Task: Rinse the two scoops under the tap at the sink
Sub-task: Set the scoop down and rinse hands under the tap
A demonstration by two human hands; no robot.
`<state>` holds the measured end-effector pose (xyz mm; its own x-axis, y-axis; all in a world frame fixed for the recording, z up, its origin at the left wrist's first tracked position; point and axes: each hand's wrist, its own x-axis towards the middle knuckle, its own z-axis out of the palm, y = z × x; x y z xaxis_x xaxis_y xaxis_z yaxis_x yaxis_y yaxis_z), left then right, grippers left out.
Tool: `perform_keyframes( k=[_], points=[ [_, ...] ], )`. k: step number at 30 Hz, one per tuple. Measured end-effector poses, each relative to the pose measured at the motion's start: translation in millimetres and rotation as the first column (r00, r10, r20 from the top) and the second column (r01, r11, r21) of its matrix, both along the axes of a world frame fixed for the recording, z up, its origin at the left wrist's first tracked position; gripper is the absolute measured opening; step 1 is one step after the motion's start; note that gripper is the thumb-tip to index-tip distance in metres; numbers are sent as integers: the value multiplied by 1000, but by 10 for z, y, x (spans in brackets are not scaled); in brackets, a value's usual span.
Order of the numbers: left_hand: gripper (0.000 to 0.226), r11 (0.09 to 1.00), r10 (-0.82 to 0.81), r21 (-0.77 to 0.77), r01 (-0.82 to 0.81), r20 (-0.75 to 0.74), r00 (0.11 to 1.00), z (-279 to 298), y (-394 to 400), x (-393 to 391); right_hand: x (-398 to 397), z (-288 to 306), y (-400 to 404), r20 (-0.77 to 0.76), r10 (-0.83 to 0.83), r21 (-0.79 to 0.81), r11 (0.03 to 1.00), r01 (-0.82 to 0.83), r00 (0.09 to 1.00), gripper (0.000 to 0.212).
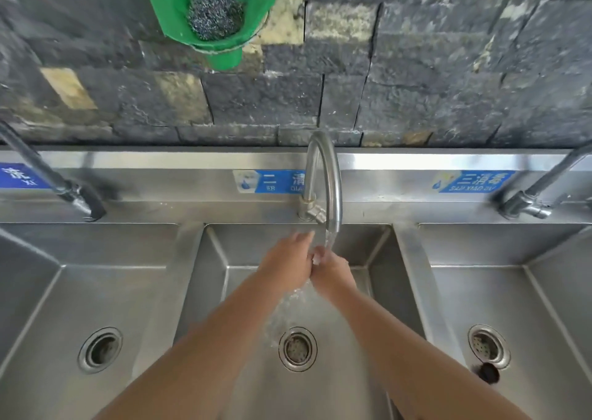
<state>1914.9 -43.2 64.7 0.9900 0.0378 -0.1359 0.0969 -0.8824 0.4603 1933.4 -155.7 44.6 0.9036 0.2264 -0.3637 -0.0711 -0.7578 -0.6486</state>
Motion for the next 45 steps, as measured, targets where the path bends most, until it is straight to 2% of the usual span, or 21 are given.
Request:
perform_keyframes(
  k=[3,5,7,9,11,14,17,19,24,29,34,36,39,42,45],
  points=[
    [64,999,-38,28,38,8,999,26,130,330,293,-54,91,-2,-168,53,984,168,986,24],
    [74,998,-35,57,36,-12,999,27,194,542,511,-64,123,-79,-245,166,953,255,966,28],
    [76,992,-55,118,55,-5,998,50,225,720,712,-50,140,-104,-244,249,932,263,964,38],
    [76,974,-87,209,86,-6,996,49,261,863,852,-36,166,-34,-210,221,952,212,977,52],
    [84,961,-95,253,107,-59,994,4,301,941,897,-3,205,21,-221,232,950,210,975,50],
    [85,975,-85,193,110,-135,987,-87,342,965,888,-34,274,187,-159,177,976,126,969,44],
    [83,982,-76,166,94,-109,991,-96,377,995,843,-1,342,225,-69,146,989,36,972,50],
    [83,979,-77,181,96,-107,991,-80,393,1002,835,7,349,207,-63,186,982,24,976,50],
    [90,973,-105,191,132,-142,984,-34,384,923,806,-34,284,185,-20,129,992,-4,983,60],
    [94,985,-125,97,143,-169,978,16,372,805,885,-30,201,136,29,24,999,-33,990,68],
    [90,995,-92,-40,87,-143,985,-4,258,648,887,63,22,26,-15,163,987,11,1000,57],
    [83,990,-142,-10,142,-144,979,-5,223,541,811,146,-39,-47,45,114,993,-40,998,67],
    [77,975,-171,113,191,-167,971,-44,164,317,549,207,-30,-37,193,-80,977,-195,981,65],
    [74,964,-165,176,201,-202,965,-83,76,21,186,237,-1,-55,209,-161,963,-216,976,65],
    [69,969,-165,151,197,-198,966,-85,-14,-270,-119,239,-58,-54,186,-220,956,-193,981,61]
  ],
)
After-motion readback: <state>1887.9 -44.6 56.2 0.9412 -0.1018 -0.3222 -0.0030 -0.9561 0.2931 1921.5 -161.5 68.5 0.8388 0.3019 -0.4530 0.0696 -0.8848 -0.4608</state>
